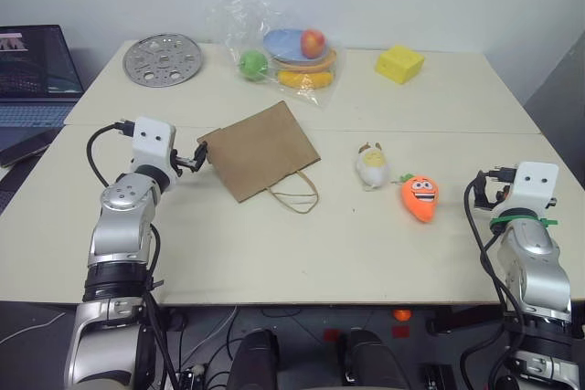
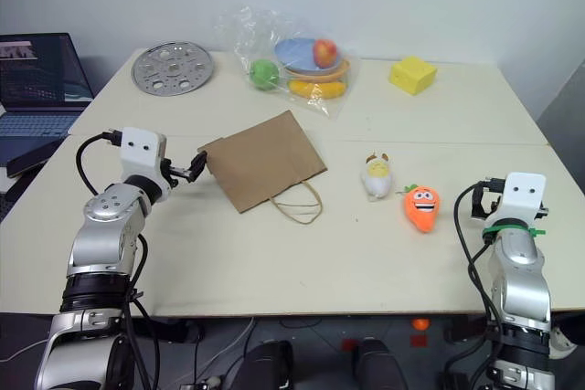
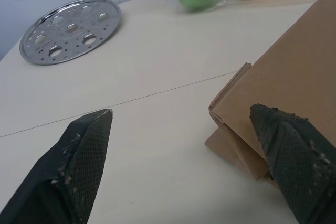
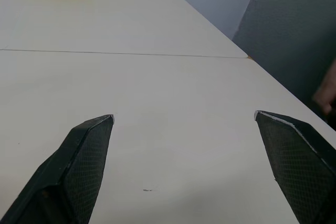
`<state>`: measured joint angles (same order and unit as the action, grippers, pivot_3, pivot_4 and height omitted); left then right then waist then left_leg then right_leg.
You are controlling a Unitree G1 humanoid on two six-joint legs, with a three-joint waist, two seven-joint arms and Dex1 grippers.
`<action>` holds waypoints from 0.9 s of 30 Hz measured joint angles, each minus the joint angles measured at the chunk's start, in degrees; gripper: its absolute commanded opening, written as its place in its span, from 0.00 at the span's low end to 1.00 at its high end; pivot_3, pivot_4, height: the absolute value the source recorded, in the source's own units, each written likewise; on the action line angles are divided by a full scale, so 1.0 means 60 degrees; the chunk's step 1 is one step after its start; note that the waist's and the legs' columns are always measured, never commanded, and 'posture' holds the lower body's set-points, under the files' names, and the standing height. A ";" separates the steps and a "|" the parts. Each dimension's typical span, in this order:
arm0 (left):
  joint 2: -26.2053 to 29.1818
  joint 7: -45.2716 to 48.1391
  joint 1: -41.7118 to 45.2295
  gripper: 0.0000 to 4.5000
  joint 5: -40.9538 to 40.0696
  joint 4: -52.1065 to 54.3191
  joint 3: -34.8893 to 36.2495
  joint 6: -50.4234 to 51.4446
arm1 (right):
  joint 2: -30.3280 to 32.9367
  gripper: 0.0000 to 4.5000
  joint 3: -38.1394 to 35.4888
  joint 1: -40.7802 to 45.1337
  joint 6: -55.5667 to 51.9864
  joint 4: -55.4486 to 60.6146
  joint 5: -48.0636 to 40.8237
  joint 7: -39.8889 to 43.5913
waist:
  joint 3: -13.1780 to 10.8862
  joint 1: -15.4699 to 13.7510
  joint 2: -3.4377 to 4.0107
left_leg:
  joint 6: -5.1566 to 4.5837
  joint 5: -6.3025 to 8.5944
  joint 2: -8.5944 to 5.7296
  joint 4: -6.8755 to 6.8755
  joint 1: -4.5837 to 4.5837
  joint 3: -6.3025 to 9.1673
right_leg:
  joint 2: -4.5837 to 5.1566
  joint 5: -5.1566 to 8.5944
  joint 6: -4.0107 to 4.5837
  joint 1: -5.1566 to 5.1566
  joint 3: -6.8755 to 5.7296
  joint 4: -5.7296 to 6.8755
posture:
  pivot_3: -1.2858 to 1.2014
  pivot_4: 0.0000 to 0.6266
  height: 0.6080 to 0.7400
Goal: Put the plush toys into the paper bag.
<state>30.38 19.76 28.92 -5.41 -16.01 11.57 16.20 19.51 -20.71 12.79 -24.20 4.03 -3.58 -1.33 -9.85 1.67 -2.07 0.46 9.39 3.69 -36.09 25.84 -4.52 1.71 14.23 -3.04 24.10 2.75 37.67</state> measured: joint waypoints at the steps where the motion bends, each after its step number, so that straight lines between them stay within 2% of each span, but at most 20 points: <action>1: 0.0001 0.0005 0.0000 0.99 0.0004 0.0000 -0.0001 -0.0004 | 0.0000 1.00 0.0000 0.0000 0.0000 0.0000 0.0000 0.0000 | 0.0000 -0.0001 0.0000 | 0.0000 0.0000 0.0000 0.0000 0.0000 -0.0001 | 0.0000 0.0000 0.0000 0.0000 0.0000 0.0000 | 0.52 0.24 1.00; 22: 0.0001 0.0196 0.0176 0.99 -0.0166 -0.0283 0.0014 -0.0310 | 0.0100 1.00 0.0001 0.0058 0.0001 0.0000 0.0000 0.0022 | 0.0000 -0.0001 0.0000 | 0.0000 0.0000 0.0000 0.0000 0.0000 -0.0002 | 0.0000 0.0000 0.0000 0.0000 0.0000 0.0000 | 0.52 0.24 1.00; 27: 0.0233 0.0998 0.0178 0.99 -0.0540 -0.0252 0.0025 -0.0457 | 0.0410 1.00 0.0036 0.0160 0.0011 0.0000 -0.0020 0.0308 | 0.0000 0.0003 0.0000 | 0.0000 0.0000 0.0000 0.0000 0.0000 -0.0006 | 0.0000 0.0000 0.0000 0.0002 0.0002 0.0000 | 0.52 0.24 1.00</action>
<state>31.78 25.75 29.98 -8.65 -17.52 11.72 13.46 21.97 -20.49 13.75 -24.13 4.03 -3.71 0.51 -9.85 1.69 -2.07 0.46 9.39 3.69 -36.09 25.84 -4.55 1.71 14.23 -3.03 24.11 2.76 37.67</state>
